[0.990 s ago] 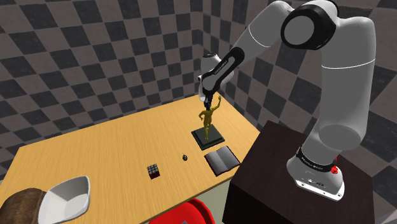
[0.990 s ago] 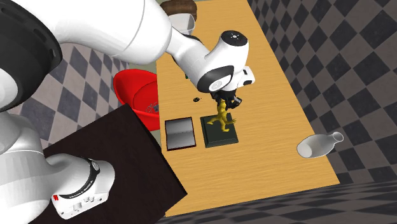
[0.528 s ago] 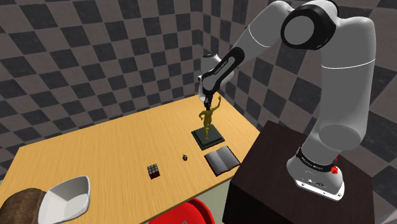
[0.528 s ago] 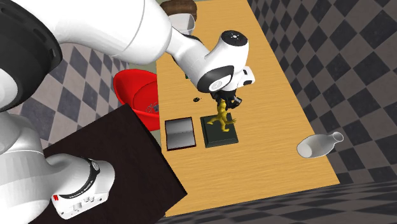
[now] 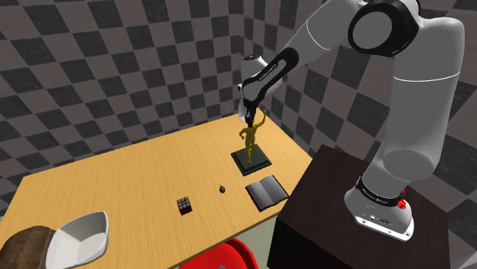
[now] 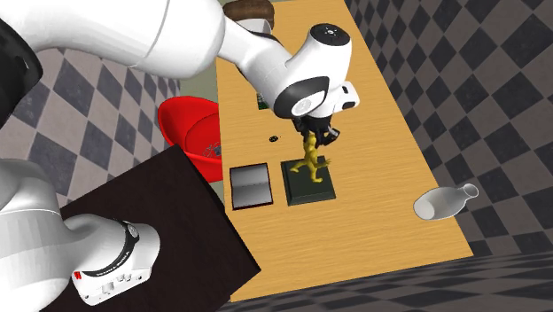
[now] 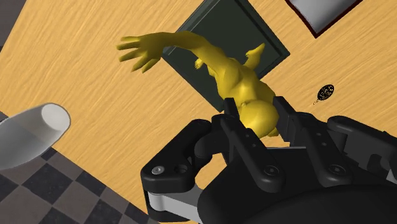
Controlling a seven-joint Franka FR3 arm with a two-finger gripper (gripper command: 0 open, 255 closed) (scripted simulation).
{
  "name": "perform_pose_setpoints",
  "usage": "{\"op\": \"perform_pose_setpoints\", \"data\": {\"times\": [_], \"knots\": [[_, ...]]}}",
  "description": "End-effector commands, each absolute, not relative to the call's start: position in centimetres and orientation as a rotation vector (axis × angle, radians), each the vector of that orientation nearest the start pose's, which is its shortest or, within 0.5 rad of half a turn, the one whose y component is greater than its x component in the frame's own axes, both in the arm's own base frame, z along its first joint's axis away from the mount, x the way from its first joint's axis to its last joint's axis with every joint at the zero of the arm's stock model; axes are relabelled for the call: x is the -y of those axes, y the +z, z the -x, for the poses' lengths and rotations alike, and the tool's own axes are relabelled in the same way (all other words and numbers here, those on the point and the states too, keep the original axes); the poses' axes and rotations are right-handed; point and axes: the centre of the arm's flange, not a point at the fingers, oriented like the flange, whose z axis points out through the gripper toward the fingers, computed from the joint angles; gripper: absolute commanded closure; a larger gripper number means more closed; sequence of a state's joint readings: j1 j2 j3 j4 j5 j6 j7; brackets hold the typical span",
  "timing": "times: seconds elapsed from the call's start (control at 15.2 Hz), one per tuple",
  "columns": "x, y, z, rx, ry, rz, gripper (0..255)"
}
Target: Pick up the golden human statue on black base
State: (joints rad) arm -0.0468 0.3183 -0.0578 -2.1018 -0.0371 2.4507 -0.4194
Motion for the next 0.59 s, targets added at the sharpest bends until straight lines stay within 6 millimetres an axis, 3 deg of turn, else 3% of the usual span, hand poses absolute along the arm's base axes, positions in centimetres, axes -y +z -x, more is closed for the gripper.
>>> {"op": "perform_pose_setpoints", "data": {"times": [0.0,0.4,0.53], "knots": [[6.1,28.0,-58.2,0.55,-0.032,3.143,255],[6.1,31.2,-58.2,0.55,-0.032,3.143,255],[6.1,31.3,-58.2,0.55,-0.032,3.143,255]]}}
